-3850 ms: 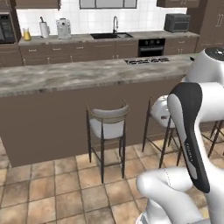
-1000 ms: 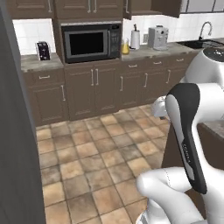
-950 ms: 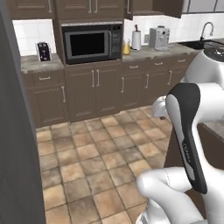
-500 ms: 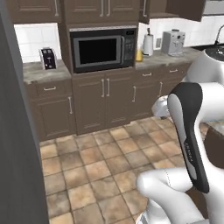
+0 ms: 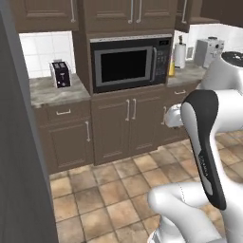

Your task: There is a tray on the dining counter. Grab the cup, mug, and pitcher and place them on the tray. The pitcher may be placed next to the tray if it cannot fit the tray.

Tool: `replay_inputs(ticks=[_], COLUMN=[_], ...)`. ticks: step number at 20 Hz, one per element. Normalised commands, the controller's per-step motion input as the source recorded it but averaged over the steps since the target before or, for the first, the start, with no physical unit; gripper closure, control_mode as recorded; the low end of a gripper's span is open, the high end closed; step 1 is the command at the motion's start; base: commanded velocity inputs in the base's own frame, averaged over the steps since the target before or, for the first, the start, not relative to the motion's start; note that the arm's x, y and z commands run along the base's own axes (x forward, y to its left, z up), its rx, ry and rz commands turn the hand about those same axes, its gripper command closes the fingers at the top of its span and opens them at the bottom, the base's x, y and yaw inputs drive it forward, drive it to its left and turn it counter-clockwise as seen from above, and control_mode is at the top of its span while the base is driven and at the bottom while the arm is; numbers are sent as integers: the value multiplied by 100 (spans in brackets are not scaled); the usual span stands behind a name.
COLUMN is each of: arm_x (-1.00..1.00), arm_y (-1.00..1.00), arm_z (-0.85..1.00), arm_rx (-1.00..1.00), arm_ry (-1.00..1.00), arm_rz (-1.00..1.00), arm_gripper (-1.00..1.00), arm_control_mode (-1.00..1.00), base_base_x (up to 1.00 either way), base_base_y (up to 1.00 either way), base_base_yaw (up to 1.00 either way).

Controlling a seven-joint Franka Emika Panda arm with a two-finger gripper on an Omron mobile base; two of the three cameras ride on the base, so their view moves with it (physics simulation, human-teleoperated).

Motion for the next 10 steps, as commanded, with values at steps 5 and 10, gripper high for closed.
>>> replay_inputs(ticks=[5, 10], arm_x=[0, 0], arm_y=[0, 0], arm_z=[0, 0], arm_rx=[0, 0], arm_ry=[0, 0], arm_rz=[0, 0], arm_gripper=[-100, -100], arm_control_mode=[100, 100], base_base_x=[100, 96], base_base_y=[36, 2], base_base_yaw=[0, 2])
